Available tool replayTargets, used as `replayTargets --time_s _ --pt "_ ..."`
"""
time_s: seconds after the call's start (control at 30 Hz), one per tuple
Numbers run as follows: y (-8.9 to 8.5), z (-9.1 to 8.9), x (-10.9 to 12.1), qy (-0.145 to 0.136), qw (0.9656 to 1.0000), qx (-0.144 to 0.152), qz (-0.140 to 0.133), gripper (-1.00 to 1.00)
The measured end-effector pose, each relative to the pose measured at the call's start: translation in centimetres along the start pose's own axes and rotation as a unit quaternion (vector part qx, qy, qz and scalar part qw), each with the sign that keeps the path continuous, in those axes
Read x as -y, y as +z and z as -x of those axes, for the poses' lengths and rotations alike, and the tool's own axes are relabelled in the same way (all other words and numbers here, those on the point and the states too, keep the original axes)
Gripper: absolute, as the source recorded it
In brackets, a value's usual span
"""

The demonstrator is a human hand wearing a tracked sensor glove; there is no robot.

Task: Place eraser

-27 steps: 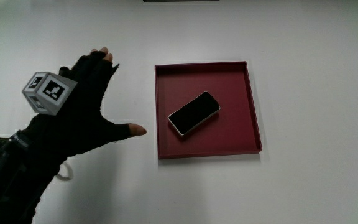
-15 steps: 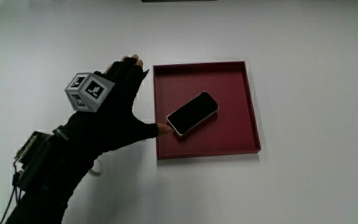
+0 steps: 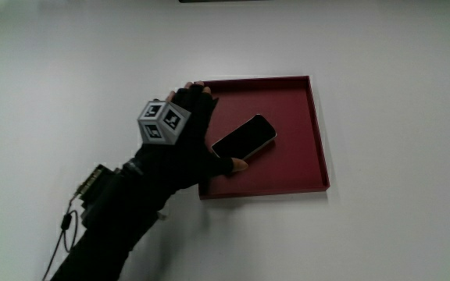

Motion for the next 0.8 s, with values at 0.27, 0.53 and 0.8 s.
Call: replayTargets --time_s 0.27,0.53,0.8 --pt "-3.2 -0.7 -1.8 0.029 0.9991 -0.019 0.023 0.0" --pt "-5.1 -0.8 -3.2 0.049 0.9976 -0.038 0.032 0.0" --pt "-6.8 -0.6 -4.3 0.063 0.9957 -0.054 0.042 0.0"
